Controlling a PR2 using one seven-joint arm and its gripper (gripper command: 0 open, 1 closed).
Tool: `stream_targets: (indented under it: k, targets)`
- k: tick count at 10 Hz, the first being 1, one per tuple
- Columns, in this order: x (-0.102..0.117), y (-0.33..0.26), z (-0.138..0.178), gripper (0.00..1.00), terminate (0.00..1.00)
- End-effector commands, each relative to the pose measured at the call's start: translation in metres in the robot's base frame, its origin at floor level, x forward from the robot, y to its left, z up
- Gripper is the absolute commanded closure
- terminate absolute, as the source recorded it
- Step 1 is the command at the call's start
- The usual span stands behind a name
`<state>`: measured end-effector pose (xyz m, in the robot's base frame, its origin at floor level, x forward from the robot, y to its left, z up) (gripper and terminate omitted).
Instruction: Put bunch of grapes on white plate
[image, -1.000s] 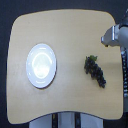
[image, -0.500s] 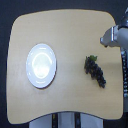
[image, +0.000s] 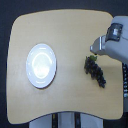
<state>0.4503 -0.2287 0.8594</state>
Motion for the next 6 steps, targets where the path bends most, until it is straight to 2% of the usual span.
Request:
stream_targets:
  k: [1, 6]
  targets:
    - [-0.014, 0.040, -0.056, 0.00, 0.00]
    - [-0.026, 0.047, -0.101, 0.00, 0.00]
